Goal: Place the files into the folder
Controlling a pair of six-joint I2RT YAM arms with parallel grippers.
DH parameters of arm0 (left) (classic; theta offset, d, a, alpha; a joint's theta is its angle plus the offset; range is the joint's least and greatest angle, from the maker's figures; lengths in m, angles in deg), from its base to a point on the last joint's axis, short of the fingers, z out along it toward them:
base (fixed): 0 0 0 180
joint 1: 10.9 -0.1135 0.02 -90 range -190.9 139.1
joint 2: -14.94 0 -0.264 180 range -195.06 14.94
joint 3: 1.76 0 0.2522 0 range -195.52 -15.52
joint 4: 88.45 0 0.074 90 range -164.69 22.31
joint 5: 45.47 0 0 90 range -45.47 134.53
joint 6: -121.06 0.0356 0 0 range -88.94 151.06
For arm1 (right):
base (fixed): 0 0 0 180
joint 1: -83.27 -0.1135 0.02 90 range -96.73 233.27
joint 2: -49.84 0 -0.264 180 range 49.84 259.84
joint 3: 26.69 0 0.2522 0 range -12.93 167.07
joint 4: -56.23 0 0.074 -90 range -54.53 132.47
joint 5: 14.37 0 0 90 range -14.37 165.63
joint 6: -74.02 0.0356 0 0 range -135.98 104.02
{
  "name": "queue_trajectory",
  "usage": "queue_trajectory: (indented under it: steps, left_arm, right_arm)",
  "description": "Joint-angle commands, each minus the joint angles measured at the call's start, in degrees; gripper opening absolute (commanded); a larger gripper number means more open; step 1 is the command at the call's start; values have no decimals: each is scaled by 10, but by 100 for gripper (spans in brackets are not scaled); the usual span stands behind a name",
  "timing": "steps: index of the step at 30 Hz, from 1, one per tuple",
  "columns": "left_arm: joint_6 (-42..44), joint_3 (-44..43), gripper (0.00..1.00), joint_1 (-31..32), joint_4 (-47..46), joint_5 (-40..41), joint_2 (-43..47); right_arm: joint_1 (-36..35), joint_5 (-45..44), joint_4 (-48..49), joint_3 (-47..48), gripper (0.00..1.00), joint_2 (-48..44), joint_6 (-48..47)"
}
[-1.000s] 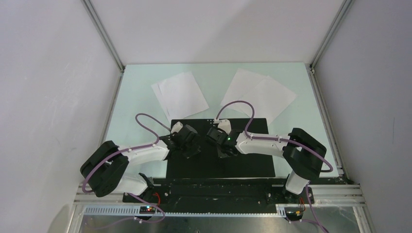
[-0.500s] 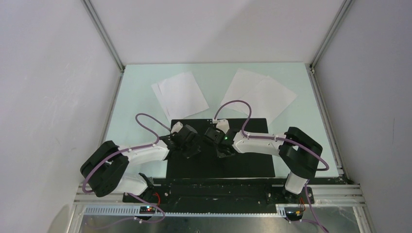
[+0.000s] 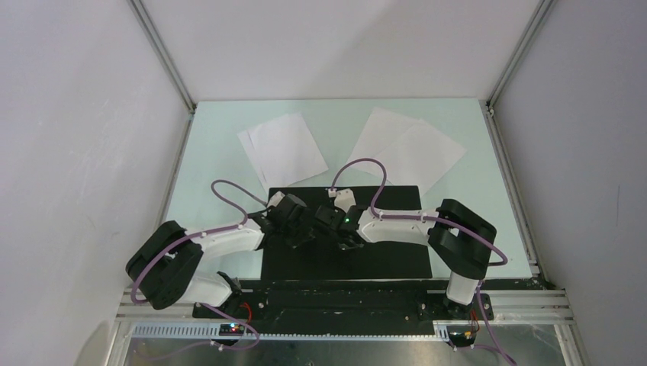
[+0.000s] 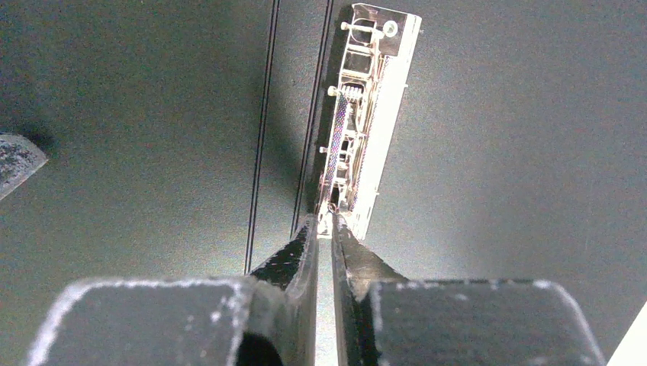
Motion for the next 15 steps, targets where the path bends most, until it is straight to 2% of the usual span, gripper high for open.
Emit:
queue_trajectory:
  steps: [1,15]
  left_arm:
    - [25,32,0,-15,51,25,-33]
    - [35,48,0,-39,51,21,-36]
  right_arm:
    - [0,-6,-18,-21,11,36,22]
    - [19,-29,-44,-33,11,6,30]
